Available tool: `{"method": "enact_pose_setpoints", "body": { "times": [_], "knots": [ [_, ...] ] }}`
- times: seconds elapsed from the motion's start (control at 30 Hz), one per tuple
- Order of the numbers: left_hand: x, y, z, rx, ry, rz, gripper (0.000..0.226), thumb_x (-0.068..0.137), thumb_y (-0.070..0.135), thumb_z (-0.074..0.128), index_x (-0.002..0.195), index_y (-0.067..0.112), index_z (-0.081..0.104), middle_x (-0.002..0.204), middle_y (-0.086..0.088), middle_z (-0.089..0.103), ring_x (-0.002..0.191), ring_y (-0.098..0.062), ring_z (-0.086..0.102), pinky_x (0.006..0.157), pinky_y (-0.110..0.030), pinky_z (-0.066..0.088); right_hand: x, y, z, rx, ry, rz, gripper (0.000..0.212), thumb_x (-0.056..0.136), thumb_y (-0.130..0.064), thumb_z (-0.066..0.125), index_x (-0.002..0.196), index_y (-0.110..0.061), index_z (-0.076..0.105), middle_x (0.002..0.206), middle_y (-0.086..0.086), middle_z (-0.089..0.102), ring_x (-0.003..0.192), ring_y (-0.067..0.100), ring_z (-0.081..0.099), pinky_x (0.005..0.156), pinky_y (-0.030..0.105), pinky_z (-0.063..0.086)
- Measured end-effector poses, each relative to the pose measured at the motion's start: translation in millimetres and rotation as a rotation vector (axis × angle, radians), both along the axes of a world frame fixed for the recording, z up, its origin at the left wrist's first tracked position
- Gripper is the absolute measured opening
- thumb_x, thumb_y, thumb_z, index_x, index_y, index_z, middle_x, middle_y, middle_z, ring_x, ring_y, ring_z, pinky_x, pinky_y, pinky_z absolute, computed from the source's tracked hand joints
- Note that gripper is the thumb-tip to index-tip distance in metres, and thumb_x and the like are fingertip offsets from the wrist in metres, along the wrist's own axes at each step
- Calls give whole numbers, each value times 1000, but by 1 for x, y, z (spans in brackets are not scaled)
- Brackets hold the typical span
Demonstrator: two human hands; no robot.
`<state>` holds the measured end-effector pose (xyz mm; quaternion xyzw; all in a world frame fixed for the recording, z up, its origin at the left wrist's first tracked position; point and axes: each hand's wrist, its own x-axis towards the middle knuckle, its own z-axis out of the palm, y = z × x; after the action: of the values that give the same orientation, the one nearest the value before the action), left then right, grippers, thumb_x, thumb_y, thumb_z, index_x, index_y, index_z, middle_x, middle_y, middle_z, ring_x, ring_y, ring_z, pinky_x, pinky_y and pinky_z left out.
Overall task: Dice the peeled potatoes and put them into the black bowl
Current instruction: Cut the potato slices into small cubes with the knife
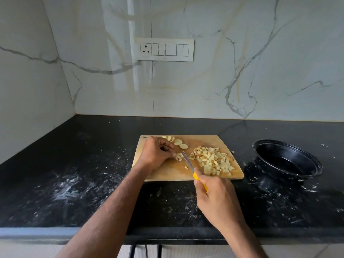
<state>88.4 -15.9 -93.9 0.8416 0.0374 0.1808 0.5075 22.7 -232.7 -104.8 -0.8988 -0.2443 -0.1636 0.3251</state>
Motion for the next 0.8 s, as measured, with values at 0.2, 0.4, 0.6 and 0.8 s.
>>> {"method": "enact_pose_setpoints", "body": {
  "times": [0.2,0.4,0.6,0.8],
  "knots": [
    [4,2,-1,-137,-79,90,15,83,-5,75,94,5,76,80,-5,77,74,-7,71,71,-22,57,6,20,4,-119,-63,39,35,99,-29,55,132,-24,64,63,-7,68,39,6,42,41,10,26],
    [4,0,-2,-17,-83,72,10,85,5,78,93,9,77,83,-2,75,66,4,63,59,-10,48,8,19,-3,-239,-41,-108,33,104,-33,46,131,-26,62,68,-11,64,51,3,55,47,13,44],
    [7,0,-5,59,-48,33,6,86,10,77,90,15,77,74,5,70,60,4,58,56,-9,43,6,12,0,-160,-61,-313,37,101,-31,50,136,-28,60,93,-8,76,79,9,71,57,17,47],
    [8,-1,-5,111,-60,30,12,85,14,79,83,25,74,73,8,70,61,6,59,56,-8,42,5,12,0,-92,-93,-194,38,96,-31,57,134,-28,63,84,-4,76,66,13,67,58,27,52]
  ]
}}
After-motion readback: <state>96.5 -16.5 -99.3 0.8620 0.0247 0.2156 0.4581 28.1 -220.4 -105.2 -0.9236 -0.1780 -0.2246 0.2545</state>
